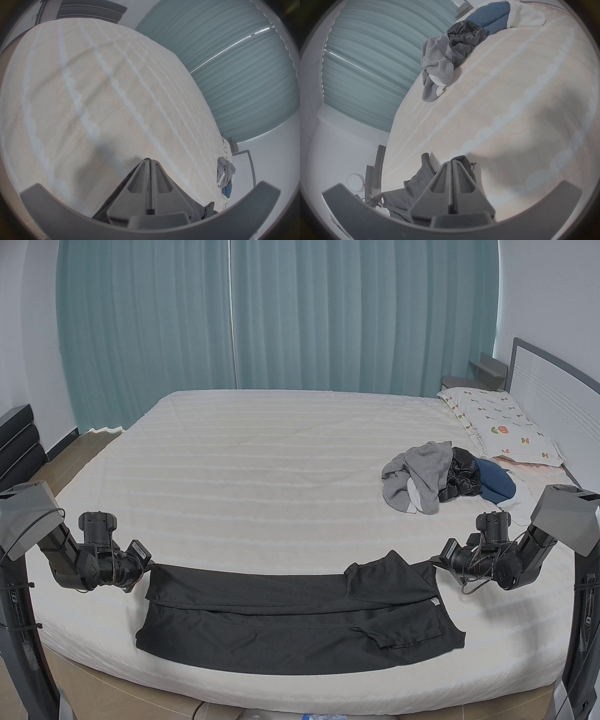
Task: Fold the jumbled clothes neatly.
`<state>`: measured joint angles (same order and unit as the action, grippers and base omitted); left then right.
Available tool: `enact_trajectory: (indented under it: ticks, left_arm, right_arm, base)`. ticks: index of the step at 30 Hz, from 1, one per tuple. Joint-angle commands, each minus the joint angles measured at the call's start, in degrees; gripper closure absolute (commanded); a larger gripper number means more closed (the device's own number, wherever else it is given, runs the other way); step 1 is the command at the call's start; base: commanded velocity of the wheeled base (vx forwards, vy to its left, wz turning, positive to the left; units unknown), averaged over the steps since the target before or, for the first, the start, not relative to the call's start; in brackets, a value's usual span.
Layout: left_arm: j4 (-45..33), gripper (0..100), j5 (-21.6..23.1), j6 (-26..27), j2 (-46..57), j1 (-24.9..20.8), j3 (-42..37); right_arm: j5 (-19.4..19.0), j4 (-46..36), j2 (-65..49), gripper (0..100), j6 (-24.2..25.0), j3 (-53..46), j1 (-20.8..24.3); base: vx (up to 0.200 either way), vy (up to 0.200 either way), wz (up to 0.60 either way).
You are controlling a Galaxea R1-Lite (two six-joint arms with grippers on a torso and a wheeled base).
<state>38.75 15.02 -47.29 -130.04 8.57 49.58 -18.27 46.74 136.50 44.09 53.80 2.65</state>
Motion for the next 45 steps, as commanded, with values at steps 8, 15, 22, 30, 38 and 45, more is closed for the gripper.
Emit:
enact_trajectory:
  ticks: [8,15,22,30,38,45]
  left_arm:
    - [-0.08,100,0.01,-1.23,-0.3,0.22,1.22]
    - [-0.08,0,0.1,-1.32,-0.13,0.31,0.43]
    - [0.36,0,2.03,-1.32,6.81,0.57,-8.62]
    - [0.45,0,1.5,-0.88,9.54,-1.98,-13.98]
    - [2.2,100,-1.75,-0.44,5.32,-3.91,-12.49]
    - [4.14,100,-4.21,-0.44,5.76,-3.82,-13.54]
  right_arm:
    - [0.08,-0.16,0.17,0,-0.24,-0.27,-0.01]
    - [-0.1,-0.07,-2.64,0,0.03,-1.15,-0.01]
    - [0.08,-3.32,-9.14,0,-0.15,-3.96,-0.54]
    - [-0.36,-6.13,-14.77,0,0.38,-11.79,-0.27]
    - [-0.18,-6.05,-15.03,0,1.26,-13.46,1.75]
    - [1.75,-5.78,-13.71,0,1.43,-13.63,4.91]
  base:
    - [0.0,0.0,0.0]
    - [0.0,0.0,0.0]
    - [0.0,0.0,0.0]
    - [0.0,0.0,0.0]
    - [0.0,0.0,0.0]
    - [0.0,0.0,0.0]
